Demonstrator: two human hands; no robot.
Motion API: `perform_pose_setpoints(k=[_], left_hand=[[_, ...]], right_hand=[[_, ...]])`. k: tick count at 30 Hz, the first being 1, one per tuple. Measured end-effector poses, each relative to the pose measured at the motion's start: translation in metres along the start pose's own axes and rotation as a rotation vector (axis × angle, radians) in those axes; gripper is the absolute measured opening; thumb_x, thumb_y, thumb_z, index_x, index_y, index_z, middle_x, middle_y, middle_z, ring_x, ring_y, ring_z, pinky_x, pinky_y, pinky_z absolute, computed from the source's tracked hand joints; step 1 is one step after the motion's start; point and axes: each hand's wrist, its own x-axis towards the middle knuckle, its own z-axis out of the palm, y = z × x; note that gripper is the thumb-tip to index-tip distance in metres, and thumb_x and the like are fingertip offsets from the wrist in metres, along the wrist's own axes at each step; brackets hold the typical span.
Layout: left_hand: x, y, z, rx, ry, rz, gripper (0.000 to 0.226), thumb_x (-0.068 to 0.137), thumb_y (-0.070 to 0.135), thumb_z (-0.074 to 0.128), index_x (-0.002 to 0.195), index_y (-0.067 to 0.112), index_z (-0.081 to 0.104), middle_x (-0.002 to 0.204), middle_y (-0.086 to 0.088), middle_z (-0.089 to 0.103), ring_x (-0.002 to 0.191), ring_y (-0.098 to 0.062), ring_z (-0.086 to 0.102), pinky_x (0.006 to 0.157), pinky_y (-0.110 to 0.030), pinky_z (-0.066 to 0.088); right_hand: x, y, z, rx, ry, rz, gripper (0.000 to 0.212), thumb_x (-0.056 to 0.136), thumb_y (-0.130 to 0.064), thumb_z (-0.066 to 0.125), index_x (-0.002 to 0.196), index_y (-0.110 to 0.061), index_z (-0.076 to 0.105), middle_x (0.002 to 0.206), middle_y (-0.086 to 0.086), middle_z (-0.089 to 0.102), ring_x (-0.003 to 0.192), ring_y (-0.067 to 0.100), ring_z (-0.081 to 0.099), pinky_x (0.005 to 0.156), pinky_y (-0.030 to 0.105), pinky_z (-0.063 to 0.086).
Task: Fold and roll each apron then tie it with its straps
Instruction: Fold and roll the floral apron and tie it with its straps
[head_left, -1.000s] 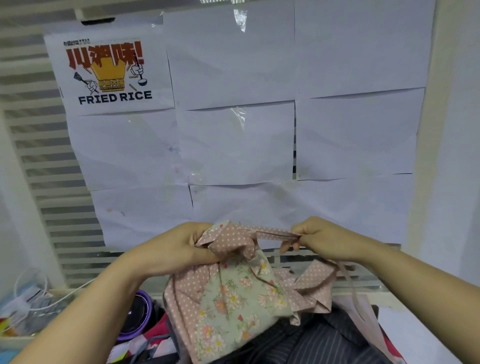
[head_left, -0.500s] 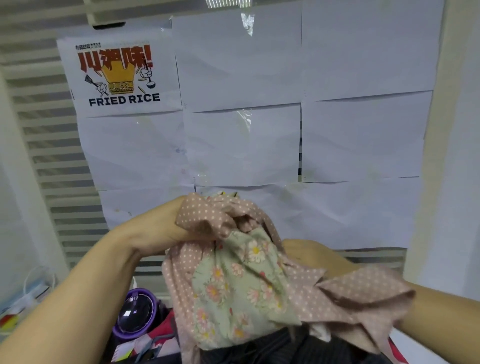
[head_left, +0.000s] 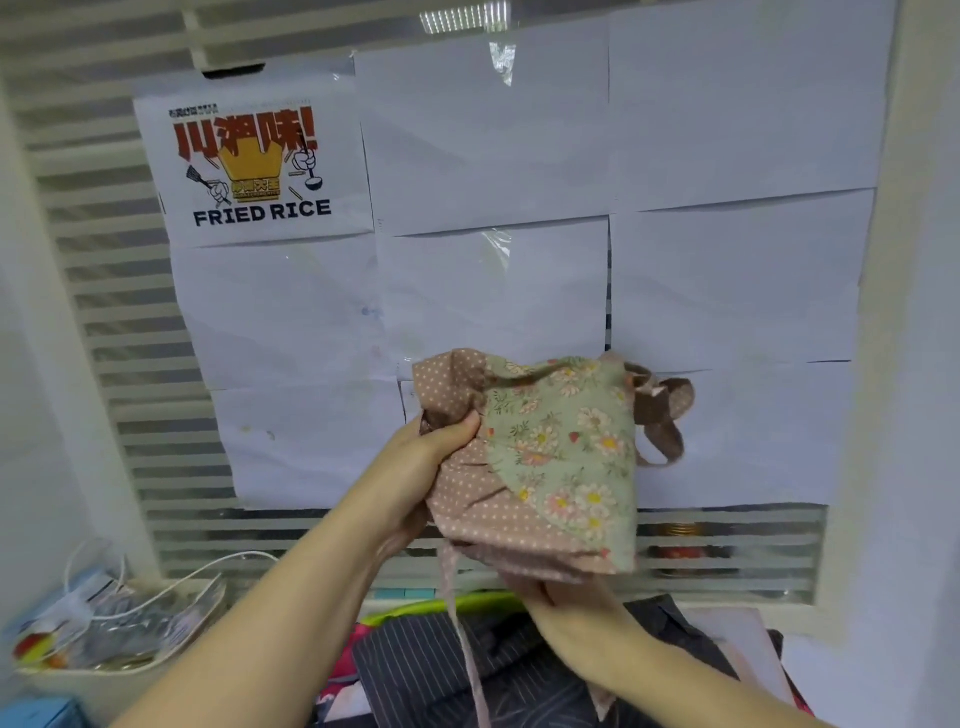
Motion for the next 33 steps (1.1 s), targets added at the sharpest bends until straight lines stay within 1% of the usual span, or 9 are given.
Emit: perform_pose_setpoints(k=[3,8,11,14,18,24,26,29,33], left_hand=[[0.003,-0.01,0.004,-0.028,0.067,-0.004,0.025,0.094,0.018,0.055,0.116,0.009,0.062,0.104,-0.011,0.072,0.091,-0.026,0.069,0.074,-0.034,0.055],[0.008,-0.016,-0.008,0.009,0.239,0.062,0.021,0.095,0.019,0.055,0.115,0.015,0.061,0.103,-0.006,0.072,0.089,-0.024,0.07,0.058,-0.033,0.057],[0.01,-0.017,-0.014,0.036,0.327,0.136,0.018,0.095,0.015,0.055,0.112,0.017,0.062,0.098,-0.001,0.073,0.087,-0.019,0.07,0.067,-0.034,0.057],[0.013,-0.018,-0.016,0.149,0.398,0.214,0.016,0.093,0.012,0.058,0.106,0.019,0.062,0.099,-0.001,0.072,0.092,-0.019,0.069,0.086,-0.044,0.055],[0.015,-0.019,-0.009,0.296,0.407,0.296,0.021,0.086,0.026,0.061,0.107,0.022,0.063,0.1,0.002,0.072,0.094,-0.017,0.068,0.087,-0.044,0.054],[0.018,-0.017,-0.017,0.52,0.454,0.411,0.013,0.094,0.025,0.054,0.104,0.02,0.058,0.097,0.006,0.065,0.089,-0.005,0.061,0.066,-0.023,0.044],[0.014,-0.015,-0.029,0.683,0.492,0.45,0.012,0.094,0.022,0.052,0.104,0.016,0.05,0.092,0.007,0.058,0.083,-0.005,0.055,0.063,-0.02,0.042],[0.007,-0.02,-0.045,0.934,0.45,0.478,0.013,0.092,0.015,0.055,0.1,0.013,0.045,0.083,-0.001,0.059,0.078,-0.025,0.056,0.066,-0.035,0.046],[-0.001,-0.027,-0.047,1.125,0.261,0.528,0.025,0.081,0.004,0.056,0.093,0.018,0.038,0.07,0.0,0.057,0.068,-0.029,0.052,0.053,-0.03,0.034]], right_hand=[[0.001,-0.008,0.009,-0.058,0.051,-0.142,0.019,0.102,-0.028,0.038,0.109,-0.023,0.055,0.097,-0.013,0.051,0.093,-0.002,0.046,0.083,0.008,0.033],[0.003,-0.005,0.001,-0.22,0.006,-0.107,0.029,0.101,-0.026,0.04,0.073,-0.025,0.043,0.072,-0.006,0.047,0.067,0.006,0.044,0.07,0.03,0.038],[-0.001,-0.004,-0.004,-0.215,0.066,-0.103,0.007,0.097,-0.03,0.049,0.098,-0.033,0.055,0.093,-0.011,0.052,0.088,0.0,0.049,0.076,0.012,0.037],[-0.008,-0.006,0.003,-0.133,0.208,-0.109,0.033,0.087,-0.051,0.054,0.12,-0.045,0.05,0.118,-0.025,0.044,0.114,-0.011,0.037,0.092,0.005,0.028],[-0.004,-0.024,0.024,0.111,-0.011,0.068,0.055,0.073,-0.065,0.06,0.119,-0.035,0.056,0.118,-0.021,0.053,0.113,-0.006,0.047,0.101,0.021,0.039],[0.0,-0.024,0.012,0.47,-0.306,0.199,0.01,0.094,-0.014,0.056,0.086,-0.01,0.059,0.072,0.0,0.069,0.074,0.027,0.063,0.082,0.035,0.051],[-0.005,-0.029,-0.016,0.248,-0.431,0.178,0.011,0.095,-0.017,0.057,0.084,-0.016,0.056,0.064,-0.005,0.064,0.058,0.012,0.059,0.065,0.028,0.052],[0.003,-0.04,-0.07,-0.303,-0.328,0.081,0.022,0.09,-0.035,0.062,0.073,-0.025,0.054,0.058,-0.009,0.057,0.049,0.001,0.048,0.053,0.02,0.041],[0.034,-0.057,-0.127,-0.5,-0.209,0.015,0.023,0.085,-0.04,0.066,0.073,-0.021,0.067,0.055,-0.008,0.052,0.05,0.002,0.041,0.051,0.017,0.03]])
